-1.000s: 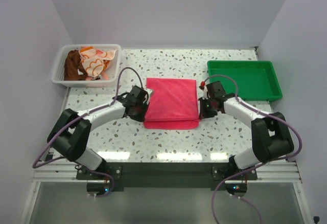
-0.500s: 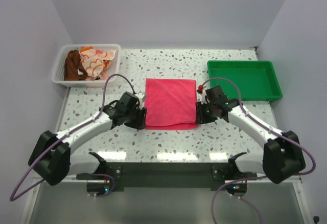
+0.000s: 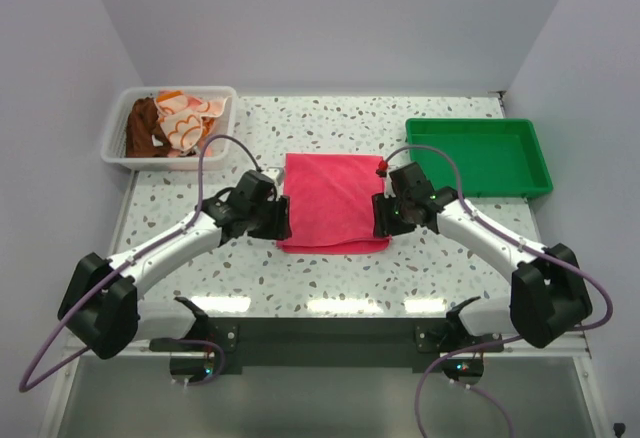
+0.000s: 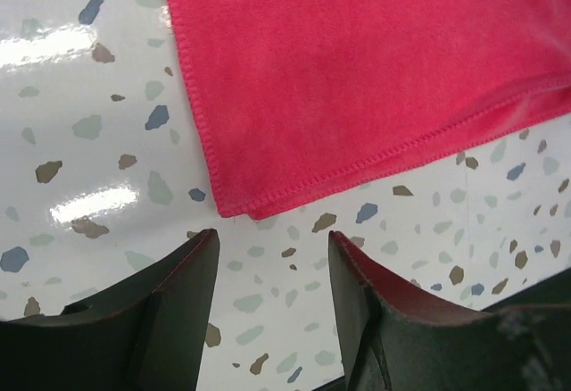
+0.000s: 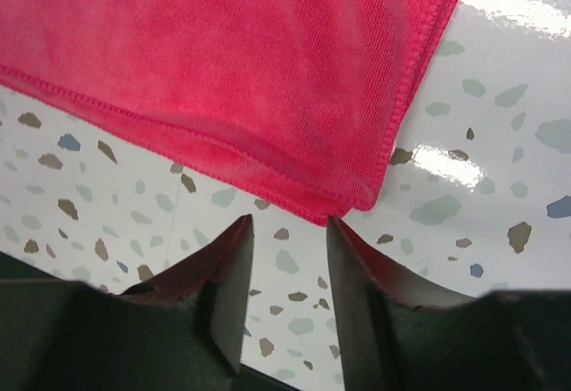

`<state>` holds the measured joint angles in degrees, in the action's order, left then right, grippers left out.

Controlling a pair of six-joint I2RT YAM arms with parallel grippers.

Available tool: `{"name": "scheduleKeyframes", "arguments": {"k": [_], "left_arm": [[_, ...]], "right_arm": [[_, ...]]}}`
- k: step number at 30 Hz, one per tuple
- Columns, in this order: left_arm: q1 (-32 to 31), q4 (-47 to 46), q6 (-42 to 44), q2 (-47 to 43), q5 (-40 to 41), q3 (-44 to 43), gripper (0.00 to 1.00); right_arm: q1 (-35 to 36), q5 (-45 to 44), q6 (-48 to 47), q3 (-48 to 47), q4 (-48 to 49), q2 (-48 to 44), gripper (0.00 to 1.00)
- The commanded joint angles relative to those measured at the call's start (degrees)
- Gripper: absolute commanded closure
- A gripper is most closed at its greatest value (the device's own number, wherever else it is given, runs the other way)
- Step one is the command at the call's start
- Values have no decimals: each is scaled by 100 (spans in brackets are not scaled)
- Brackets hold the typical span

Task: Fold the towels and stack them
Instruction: Fold the towel

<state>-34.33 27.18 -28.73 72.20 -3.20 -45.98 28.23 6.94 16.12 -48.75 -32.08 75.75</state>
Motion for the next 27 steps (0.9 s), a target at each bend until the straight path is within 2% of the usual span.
{"name": "scheduleKeyframes", "arguments": {"k": [1,2,5,7,16,27], "left_arm": [[-30,-72,-527,144,609,-26,43],[-30,-116,-763,162,723,18,42],[-30,-327,-1317,206,1005,247,41],[-30,-441,-1459,215,1102,352,41],[-39,-854,-2092,259,1349,695,44],[-30,-1382,-2339,636,1270,941,52]], "right_arm": [[69,-456,145,-231,210,168,54],[60,-535,233,-205,254,151,48],[60,-799,785,-73,386,142,40],[60,-922,1076,-56,447,142,39],[60,-1142,1736,304,904,-24,38],[51,-949,1895,692,1353,54,39]]}}
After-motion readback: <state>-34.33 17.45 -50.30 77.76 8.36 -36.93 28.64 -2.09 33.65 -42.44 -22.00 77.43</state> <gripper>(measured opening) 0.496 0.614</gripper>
